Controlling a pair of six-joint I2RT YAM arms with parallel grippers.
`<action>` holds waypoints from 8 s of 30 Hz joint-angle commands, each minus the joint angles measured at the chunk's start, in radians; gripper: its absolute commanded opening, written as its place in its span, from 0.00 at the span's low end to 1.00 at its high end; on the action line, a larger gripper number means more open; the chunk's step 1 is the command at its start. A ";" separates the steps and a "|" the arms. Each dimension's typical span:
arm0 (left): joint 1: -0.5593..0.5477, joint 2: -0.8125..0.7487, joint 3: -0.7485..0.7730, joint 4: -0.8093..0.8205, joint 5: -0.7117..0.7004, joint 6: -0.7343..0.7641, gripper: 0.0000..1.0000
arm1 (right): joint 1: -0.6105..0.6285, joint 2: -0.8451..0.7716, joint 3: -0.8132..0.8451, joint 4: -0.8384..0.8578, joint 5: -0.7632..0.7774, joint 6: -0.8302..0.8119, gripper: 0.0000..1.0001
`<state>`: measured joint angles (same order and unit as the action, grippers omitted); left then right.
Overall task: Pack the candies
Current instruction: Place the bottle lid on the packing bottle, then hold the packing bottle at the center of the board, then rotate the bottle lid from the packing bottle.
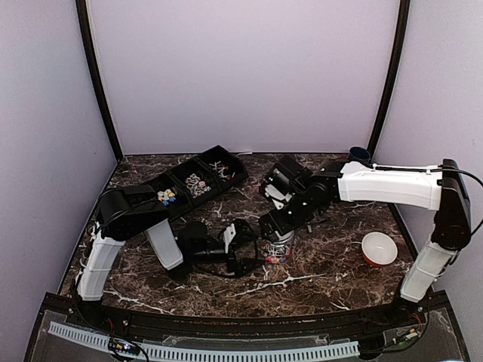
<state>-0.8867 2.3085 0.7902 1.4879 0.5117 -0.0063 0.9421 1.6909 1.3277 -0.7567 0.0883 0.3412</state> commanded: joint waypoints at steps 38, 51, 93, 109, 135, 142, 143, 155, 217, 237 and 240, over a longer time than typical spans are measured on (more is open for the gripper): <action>-0.003 0.030 0.015 -0.075 0.017 -0.014 0.99 | 0.018 -0.089 -0.088 0.068 0.109 0.048 0.97; -0.003 0.032 0.018 -0.080 0.023 -0.014 0.99 | -0.024 -0.176 -0.134 0.086 0.218 0.080 0.99; -0.004 0.058 0.077 -0.124 0.062 -0.010 0.99 | -0.079 -0.268 -0.306 0.130 0.176 0.134 0.95; -0.009 0.137 0.222 -0.241 0.184 0.035 0.99 | -0.077 -0.359 -0.270 0.126 0.160 0.041 0.98; -0.003 0.139 0.174 -0.200 0.306 0.009 0.90 | -0.032 -0.310 -0.343 0.277 -0.149 -0.475 0.98; 0.011 0.144 0.172 -0.191 0.328 -0.007 0.91 | -0.032 -0.307 -0.356 0.311 -0.281 -0.625 0.98; 0.011 0.144 0.172 -0.189 0.331 -0.010 0.91 | -0.032 -0.306 -0.352 0.310 -0.292 -0.636 0.97; 0.012 0.148 0.179 -0.193 0.367 -0.012 0.91 | -0.033 -0.241 -0.334 0.288 -0.287 -0.699 0.98; 0.011 0.165 0.198 -0.240 0.275 0.023 0.88 | -0.114 -0.270 -0.394 0.505 -0.303 -0.463 0.86; 0.011 0.163 0.183 -0.200 0.237 0.000 0.87 | -0.109 -0.336 -0.584 0.767 -0.115 -0.238 0.86; 0.011 0.163 0.182 -0.198 0.237 0.000 0.86 | -0.101 -0.338 -0.610 0.802 -0.140 -0.219 0.86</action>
<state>-0.8791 2.4207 1.0138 1.4170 0.7418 0.0254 0.8467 1.3792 0.7486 -0.0689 -0.1474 0.0509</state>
